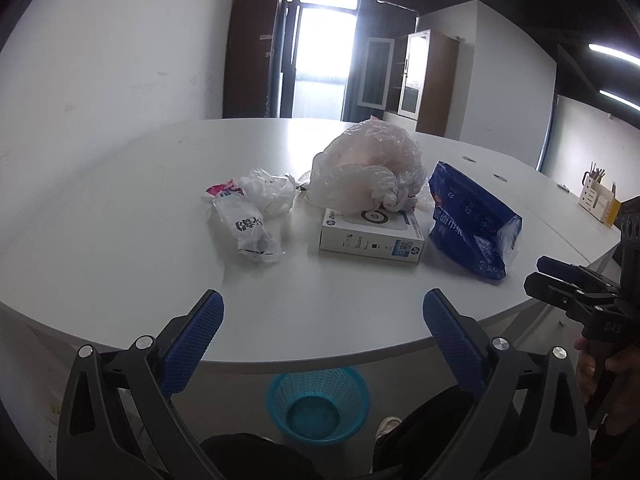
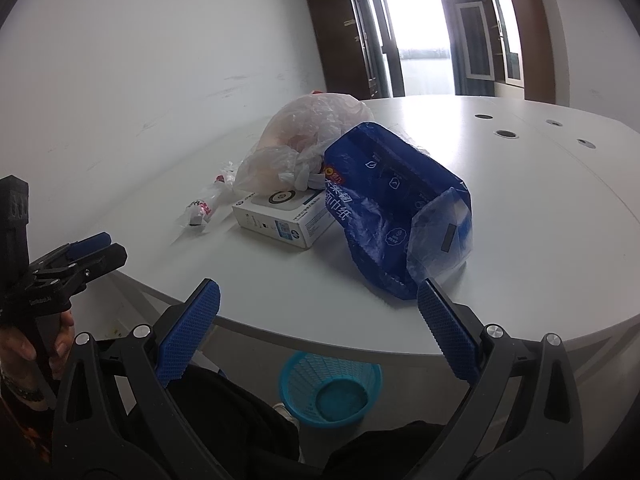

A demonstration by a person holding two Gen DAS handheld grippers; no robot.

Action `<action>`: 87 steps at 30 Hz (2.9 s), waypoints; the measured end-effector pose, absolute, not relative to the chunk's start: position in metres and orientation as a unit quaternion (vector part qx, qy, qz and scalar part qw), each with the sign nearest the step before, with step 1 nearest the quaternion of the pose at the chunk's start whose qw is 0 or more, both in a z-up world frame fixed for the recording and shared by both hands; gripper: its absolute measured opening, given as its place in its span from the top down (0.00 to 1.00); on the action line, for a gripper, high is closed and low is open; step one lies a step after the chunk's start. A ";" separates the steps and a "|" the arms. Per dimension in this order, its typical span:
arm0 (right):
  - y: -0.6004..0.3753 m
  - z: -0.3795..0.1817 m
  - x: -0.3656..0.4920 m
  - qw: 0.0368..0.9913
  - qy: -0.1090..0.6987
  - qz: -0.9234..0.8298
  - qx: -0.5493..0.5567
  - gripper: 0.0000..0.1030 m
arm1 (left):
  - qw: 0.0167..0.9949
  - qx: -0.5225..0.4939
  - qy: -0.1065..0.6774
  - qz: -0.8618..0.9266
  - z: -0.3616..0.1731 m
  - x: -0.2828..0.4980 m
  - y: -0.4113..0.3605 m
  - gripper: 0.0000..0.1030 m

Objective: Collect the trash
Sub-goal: 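Grasp the clear bottle with the left tool while the right tool grasps the blue tissue package, then carry the bottle and blue package down over the blue wastebasket with both tools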

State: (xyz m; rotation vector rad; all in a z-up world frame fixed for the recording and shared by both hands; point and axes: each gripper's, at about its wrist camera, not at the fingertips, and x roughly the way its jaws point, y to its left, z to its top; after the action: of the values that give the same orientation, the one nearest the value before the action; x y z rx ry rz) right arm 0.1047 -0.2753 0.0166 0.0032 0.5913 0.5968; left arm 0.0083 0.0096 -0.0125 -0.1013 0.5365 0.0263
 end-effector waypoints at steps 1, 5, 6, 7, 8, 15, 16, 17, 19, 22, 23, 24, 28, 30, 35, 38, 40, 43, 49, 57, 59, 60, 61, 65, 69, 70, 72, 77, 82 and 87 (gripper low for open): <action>-0.275 0.017 0.105 0.914 0.287 0.288 -0.001 0.08 | 0.963 -0.050 0.263 0.015 -0.012 0.008 0.010 0.06; -0.283 0.020 0.109 0.919 0.284 0.275 0.000 0.08 | 0.964 -0.053 0.259 0.034 -0.013 0.009 0.014 0.06; -0.284 0.020 0.110 0.919 0.283 0.274 0.000 0.08 | 0.964 -0.054 0.259 0.039 -0.014 0.011 0.016 0.06; -0.285 0.022 0.111 0.920 0.283 0.273 -0.003 0.08 | 0.963 -0.053 0.262 0.041 -0.016 0.013 0.018 0.06; -0.287 0.023 0.113 0.921 0.281 0.271 -0.005 0.08 | 0.962 -0.045 0.266 0.042 -0.016 0.016 0.019 0.06; -0.294 0.026 0.142 0.925 0.280 0.257 -0.011 0.08 | 0.960 -0.033 0.269 0.076 -0.006 0.052 0.036 0.06; -0.297 0.025 0.149 0.925 0.283 0.254 -0.004 0.08 | 0.958 -0.035 0.275 0.079 -0.007 0.060 0.039 0.06; -0.299 0.025 0.157 0.924 0.286 0.253 0.003 0.08 | 0.955 -0.039 0.282 0.081 -0.010 0.067 0.042 0.06; -0.304 0.023 0.171 0.923 0.293 0.250 0.009 0.09 | 0.951 -0.051 0.295 0.081 -0.016 0.080 0.050 0.06; -0.306 0.021 0.190 0.924 0.299 0.236 0.005 0.13 | 0.944 -0.072 0.310 0.086 -0.026 0.098 0.061 0.06; -0.306 0.020 0.197 0.924 0.303 0.235 0.006 0.14 | 0.942 -0.076 0.315 0.089 -0.029 0.105 0.064 0.06; -0.306 0.019 0.202 0.922 0.306 0.237 0.009 0.15 | 0.940 -0.078 0.318 0.091 -0.032 0.110 0.066 0.07; -0.303 0.012 0.222 0.910 0.329 0.250 0.023 0.26 | 0.934 -0.075 0.337 0.096 -0.042 0.130 0.069 0.12; -0.301 0.008 0.228 0.907 0.337 0.253 0.023 0.37 | 0.932 -0.079 0.341 0.095 -0.044 0.136 0.071 0.14; -0.295 0.004 0.227 0.900 0.343 0.268 0.022 0.70 | 0.924 -0.079 0.362 0.096 -0.051 0.149 0.076 0.45; -0.292 0.004 0.219 0.903 0.329 0.275 0.012 0.76 | 0.924 -0.086 0.357 0.104 -0.050 0.144 0.083 0.70; -0.293 0.006 0.212 0.907 0.320 0.274 0.013 0.78 | 0.927 -0.095 0.346 0.112 -0.047 0.135 0.089 0.78; -0.298 0.011 0.201 0.911 0.307 0.276 0.023 0.79 | 0.931 -0.100 0.325 0.129 -0.041 0.116 0.093 0.83; -0.305 0.022 0.171 0.914 0.293 0.278 0.038 0.79 | 0.939 -0.119 0.306 0.107 -0.031 0.067 0.088 0.86; -0.300 0.024 0.112 0.912 0.286 0.295 0.023 0.79 | 0.950 -0.102 0.295 0.023 -0.016 -0.011 0.048 0.86; -0.301 0.023 0.097 0.909 0.288 0.299 0.020 0.79 | 0.952 -0.094 0.291 0.002 -0.009 -0.030 0.037 0.86; -0.301 0.022 0.090 0.908 0.290 0.303 0.018 0.79 | 0.952 -0.090 0.293 -0.006 -0.008 -0.039 0.031 0.86; -0.301 0.021 0.083 0.906 0.292 0.306 0.013 0.79 | 0.952 -0.085 0.295 -0.013 -0.008 -0.048 0.028 0.86; -0.299 0.017 0.051 0.901 0.299 0.315 0.006 0.79 | 0.947 -0.078 0.307 -0.041 -0.009 -0.085 0.020 0.86; -0.290 0.004 0.025 0.891 0.313 0.329 -0.022 0.79 | 0.939 -0.095 0.323 -0.067 -0.012 -0.116 0.024 0.86; -0.288 -0.001 0.020 0.887 0.319 0.332 -0.027 0.79 | 0.936 -0.101 0.330 -0.074 -0.017 -0.122 0.028 0.86; -0.284 -0.012 0.012 0.882 0.330 0.336 -0.035 0.79 | 0.927 -0.109 0.347 -0.090 -0.028 -0.129 0.028 0.87; -0.274 -0.050 0.009 0.868 0.368 0.331 -0.044 0.79 | 0.903 -0.115 0.398 -0.111 -0.072 -0.121 0.017 0.87; -0.263 -0.087 0.031 0.858 0.406 0.313 -0.041 0.79 | 0.879 -0.126 0.448 -0.106 -0.127 -0.093 0.013 0.87; -0.256 -0.130 0.058 0.849 0.444 0.284 -0.028 0.79 | 0.863 -0.143 0.476 -0.094 -0.171 -0.061 0.021 0.87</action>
State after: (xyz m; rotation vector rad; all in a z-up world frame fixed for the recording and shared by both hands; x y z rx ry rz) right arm 0.0578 -0.2559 -0.1302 -0.0596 0.9348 0.5994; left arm -0.0608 0.0214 -0.1708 -0.2989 0.9989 -0.1975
